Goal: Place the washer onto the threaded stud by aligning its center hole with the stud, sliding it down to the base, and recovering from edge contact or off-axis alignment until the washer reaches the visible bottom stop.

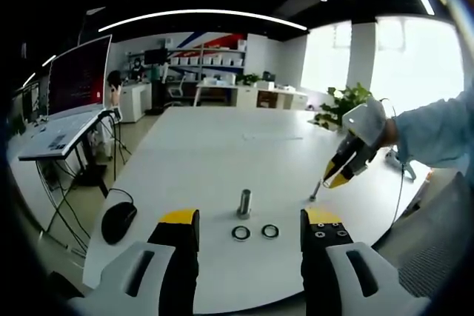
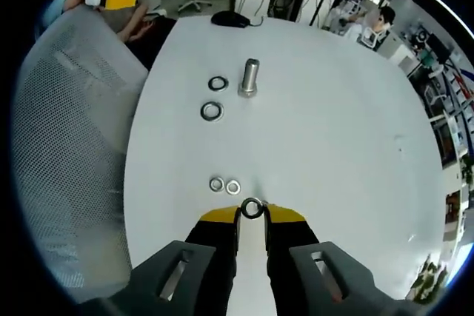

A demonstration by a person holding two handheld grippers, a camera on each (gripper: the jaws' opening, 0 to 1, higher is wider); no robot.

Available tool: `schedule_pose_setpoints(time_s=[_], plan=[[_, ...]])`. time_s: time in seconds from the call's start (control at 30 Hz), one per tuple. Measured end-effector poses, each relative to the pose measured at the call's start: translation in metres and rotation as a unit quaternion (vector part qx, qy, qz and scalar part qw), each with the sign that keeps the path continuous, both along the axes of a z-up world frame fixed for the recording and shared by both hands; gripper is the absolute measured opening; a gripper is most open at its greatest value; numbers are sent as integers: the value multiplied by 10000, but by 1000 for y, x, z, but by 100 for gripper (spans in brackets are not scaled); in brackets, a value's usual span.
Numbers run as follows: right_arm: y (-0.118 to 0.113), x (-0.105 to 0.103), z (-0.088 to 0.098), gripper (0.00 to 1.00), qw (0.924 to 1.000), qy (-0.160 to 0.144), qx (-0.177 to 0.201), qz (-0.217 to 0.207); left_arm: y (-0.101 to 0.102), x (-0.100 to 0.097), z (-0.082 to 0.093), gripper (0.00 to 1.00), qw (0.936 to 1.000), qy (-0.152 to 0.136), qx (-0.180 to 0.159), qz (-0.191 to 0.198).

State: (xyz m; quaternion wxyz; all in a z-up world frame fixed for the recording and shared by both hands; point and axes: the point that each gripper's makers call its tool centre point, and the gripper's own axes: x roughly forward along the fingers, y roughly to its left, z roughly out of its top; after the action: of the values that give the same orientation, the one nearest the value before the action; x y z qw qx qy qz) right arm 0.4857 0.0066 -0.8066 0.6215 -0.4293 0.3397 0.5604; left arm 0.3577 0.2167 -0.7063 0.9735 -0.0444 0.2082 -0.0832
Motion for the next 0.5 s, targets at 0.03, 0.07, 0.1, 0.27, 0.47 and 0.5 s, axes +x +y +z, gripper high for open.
schedule_pose_setpoints(time_s=[0.03, 0.07, 0.1, 0.27, 0.47, 0.5], plan=[[0, 1, 0, 15, 10000, -12, -5, -13, 0, 0, 0, 53, 10000, 2, -2, 0], [-1, 4, -1, 15, 10000, -63, -17, -59, 0, 0, 0, 53, 10000, 5, -2, -1], [-2, 7, -1, 15, 9999, -111, -24, -102, 0, 0, 0, 53, 10000, 9, 2, 0], [-4, 14, -5, 15, 9996, -196, -82, -182, 0, 0, 0, 53, 10000, 11, 3, 12], [-3, 17, -9, 15, 9994, -232, -76, -231, 0, 0, 0, 53, 10000, 11, -5, 9], [-3, 19, -10, 15, 9994, -233, -56, -259, 0, 0, 0, 53, 10000, 11, -7, 11]])
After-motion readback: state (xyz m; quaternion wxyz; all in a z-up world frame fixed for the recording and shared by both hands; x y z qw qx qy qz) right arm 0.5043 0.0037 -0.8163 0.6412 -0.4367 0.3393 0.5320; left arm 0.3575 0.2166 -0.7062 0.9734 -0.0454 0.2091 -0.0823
